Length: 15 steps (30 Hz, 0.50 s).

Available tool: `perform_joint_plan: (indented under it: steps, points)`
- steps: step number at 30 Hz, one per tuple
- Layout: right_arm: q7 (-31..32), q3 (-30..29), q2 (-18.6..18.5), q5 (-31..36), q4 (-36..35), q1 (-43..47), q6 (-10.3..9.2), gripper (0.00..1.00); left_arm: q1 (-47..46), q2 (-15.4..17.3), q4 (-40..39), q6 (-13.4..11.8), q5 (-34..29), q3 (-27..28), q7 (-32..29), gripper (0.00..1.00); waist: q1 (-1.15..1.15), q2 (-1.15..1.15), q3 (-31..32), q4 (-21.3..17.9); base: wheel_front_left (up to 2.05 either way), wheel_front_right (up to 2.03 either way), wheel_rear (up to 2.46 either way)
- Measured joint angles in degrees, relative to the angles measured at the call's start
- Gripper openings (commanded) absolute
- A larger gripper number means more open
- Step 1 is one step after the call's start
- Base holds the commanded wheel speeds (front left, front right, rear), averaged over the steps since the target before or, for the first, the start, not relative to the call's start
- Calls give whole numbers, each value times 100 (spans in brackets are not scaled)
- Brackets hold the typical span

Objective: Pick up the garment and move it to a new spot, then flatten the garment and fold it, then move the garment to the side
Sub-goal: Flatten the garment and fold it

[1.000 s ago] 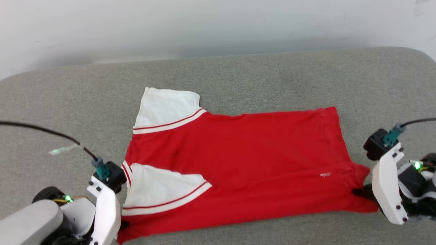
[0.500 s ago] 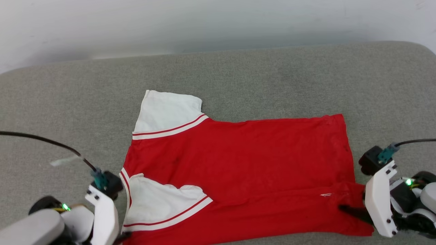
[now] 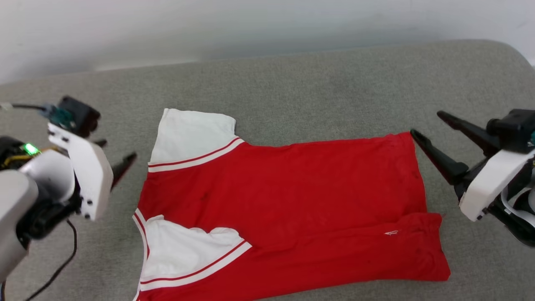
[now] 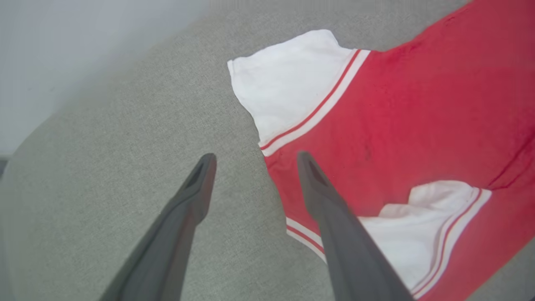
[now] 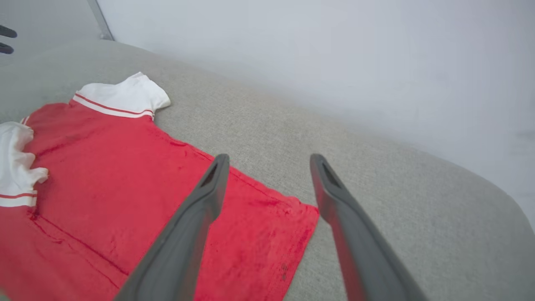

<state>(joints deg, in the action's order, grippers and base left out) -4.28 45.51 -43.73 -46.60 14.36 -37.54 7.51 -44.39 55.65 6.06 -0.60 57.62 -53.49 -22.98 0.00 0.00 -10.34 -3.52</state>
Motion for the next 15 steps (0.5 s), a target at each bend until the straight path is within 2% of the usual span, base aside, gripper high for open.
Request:
perform_joint_plan:
  steps: [4, 7, 11, 13, 14, 15]
  points:
    - [-658, -869, 370, 587, -76, 368, 1, 100, -350, -240, 436, -43, -59, 174, 165, 100, 0, 0, -210, -107, 0, 0, 0]
    - [-873, -1586, 737, 1114, -227, 779, 0, 100, -647, -316, 713, -12, -119, 222, 123, 100, 0, 0, -395, -199, 0, 0, 0]
    - [-991, -2561, 1314, 1846, -780, 1383, 0, 100, -1067, -420, 995, 77, -45, 328, -126, 100, 0, 0, -687, -314, 0, 0, 0]
    - [-1013, -2931, 1581, 2158, -1125, 1724, 0, 100, -1312, -430, 1126, 126, -40, 343, -369, 100, 0, 0, -847, -364, 0, 0, 0]
    - [-1013, -2931, 1581, 2158, -1125, 1724, 0, 100, -1312, -430, 1126, 126, -40, 343, -369, 100, 0, 0, -847, -364, 0, 0, 0]
    - [-1032, -3165, 1842, 2299, -1482, 2004, 0, 100, -1564, -447, 1271, 181, 31, 358, -660, 100, 1, 0, -1011, -408, 0, 0, 0]
